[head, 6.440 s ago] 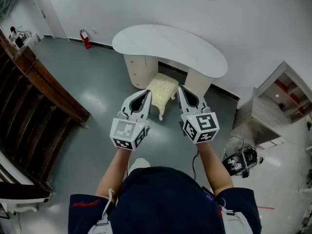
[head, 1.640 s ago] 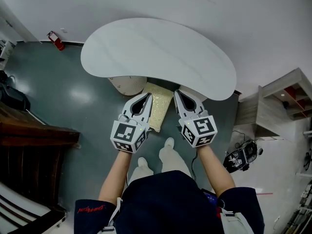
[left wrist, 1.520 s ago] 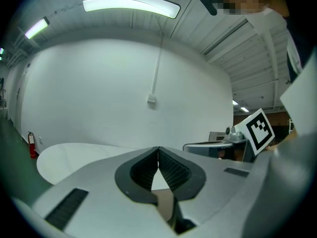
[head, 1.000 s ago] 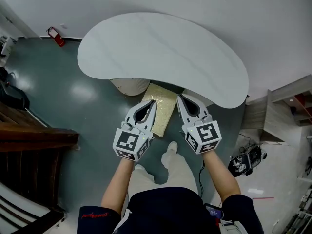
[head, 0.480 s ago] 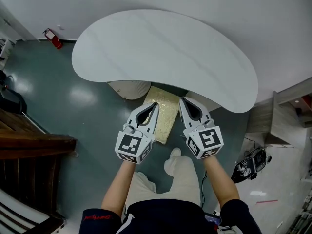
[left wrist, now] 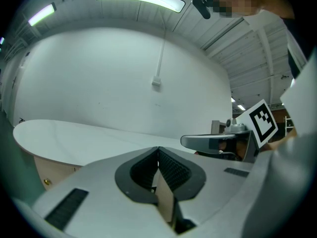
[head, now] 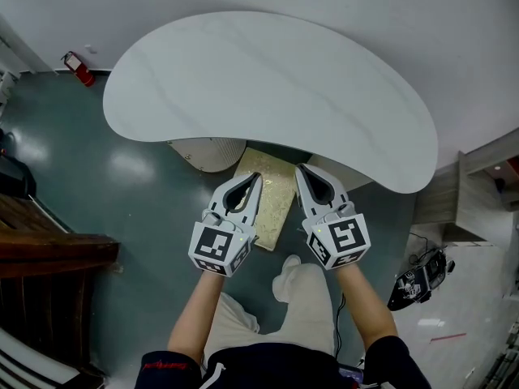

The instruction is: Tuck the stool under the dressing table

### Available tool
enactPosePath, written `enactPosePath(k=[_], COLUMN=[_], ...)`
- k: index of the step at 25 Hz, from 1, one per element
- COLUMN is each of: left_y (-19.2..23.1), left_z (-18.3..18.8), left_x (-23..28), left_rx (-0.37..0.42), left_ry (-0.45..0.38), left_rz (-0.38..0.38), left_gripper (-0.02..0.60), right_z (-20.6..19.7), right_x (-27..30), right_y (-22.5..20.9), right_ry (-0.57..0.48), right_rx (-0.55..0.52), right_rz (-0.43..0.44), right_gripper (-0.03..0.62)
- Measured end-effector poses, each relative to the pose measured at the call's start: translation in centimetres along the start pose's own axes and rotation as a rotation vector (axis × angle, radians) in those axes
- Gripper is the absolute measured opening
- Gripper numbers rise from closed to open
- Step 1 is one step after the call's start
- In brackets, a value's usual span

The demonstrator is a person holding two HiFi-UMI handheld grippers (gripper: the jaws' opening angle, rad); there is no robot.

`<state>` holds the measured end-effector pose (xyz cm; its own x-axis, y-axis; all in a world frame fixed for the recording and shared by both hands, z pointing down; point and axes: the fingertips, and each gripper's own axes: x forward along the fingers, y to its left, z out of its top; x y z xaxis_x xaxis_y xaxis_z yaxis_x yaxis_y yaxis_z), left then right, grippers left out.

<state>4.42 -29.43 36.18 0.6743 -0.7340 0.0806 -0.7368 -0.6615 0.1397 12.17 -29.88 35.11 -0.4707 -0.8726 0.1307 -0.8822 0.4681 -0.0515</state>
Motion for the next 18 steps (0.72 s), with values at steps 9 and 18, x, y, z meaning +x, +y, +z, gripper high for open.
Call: enactPosePath(k=[9,18], left_y=[1.3,2.9], left_z=[-3.5,-7.3], left_x=[0.4,0.9], left_rx=[-0.038,-0.027], left_ry=[-0.053,-0.056], left_rz=[0.023,0.021], left_gripper=[0.017,0.017], right_z=[-4.5,-8.9], right_x=[0.9,2.3], right_y=[-0.5,-0.8], right_ry=[-0.009,-0.012], right_rx=[0.005,0.003], right_rz=[-0.017,-0.019], right_gripper=[0.012,0.012])
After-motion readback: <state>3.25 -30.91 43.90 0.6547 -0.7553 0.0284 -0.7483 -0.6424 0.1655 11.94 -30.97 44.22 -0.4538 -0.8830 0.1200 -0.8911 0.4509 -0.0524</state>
